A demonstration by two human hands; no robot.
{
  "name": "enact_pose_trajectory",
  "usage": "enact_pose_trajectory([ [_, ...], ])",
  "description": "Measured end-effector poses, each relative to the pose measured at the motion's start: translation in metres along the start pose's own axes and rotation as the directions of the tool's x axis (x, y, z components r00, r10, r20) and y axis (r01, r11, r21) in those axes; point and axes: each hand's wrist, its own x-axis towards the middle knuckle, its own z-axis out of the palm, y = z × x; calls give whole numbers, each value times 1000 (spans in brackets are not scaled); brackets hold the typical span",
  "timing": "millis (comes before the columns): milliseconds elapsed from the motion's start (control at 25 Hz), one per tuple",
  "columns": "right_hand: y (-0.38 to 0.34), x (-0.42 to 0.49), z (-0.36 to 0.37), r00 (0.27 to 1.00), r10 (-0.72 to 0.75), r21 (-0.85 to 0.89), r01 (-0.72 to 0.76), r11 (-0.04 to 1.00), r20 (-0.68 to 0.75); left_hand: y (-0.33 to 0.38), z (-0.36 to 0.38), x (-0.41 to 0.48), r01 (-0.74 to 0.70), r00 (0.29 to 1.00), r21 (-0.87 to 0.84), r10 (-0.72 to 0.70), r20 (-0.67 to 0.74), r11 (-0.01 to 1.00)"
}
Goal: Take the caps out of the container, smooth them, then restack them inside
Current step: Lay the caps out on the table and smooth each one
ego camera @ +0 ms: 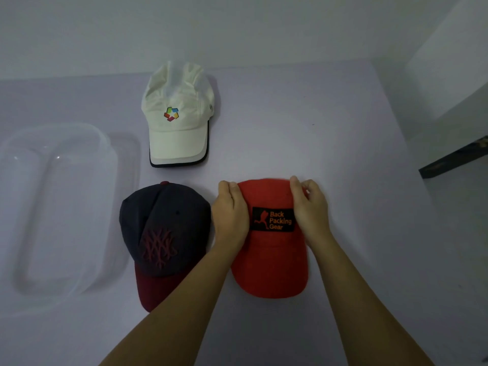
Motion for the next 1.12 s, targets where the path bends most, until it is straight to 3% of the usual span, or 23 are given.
enact_pose_trajectory([
  [120,2,6,0,999,-34,-68,32,997,-34,-5,-5,0,29,999,36,-30,41,999],
  [240,0,6,-2,996,-82,-220,87,972,28,-9,-10,5,83,988,39,-87,129,996],
  [360,-1,7,-3,988,-145,-286,154,946,50,-6,-11,12,44,983,101,-61,174,994],
  [520,-6,6,-6,992,-108,-325,125,937,69,0,-8,14,-48,984,124,25,177,991],
  [640,-3,7,-14,994,-88,-467,111,877,72,0,-10,16,26,966,164,-67,250,986],
  [760,-5,7,-17,985,40,-280,8,960,166,8,-16,16,124,915,176,-181,360,977],
  [920,-3,13,-18,949,58,-118,-22,993,310,13,-19,17,5,915,172,-74,396,985],
  [1120,-7,16,-22,941,-1,-198,72,977,337,10,-22,17,-115,894,224,3,447,968],
])
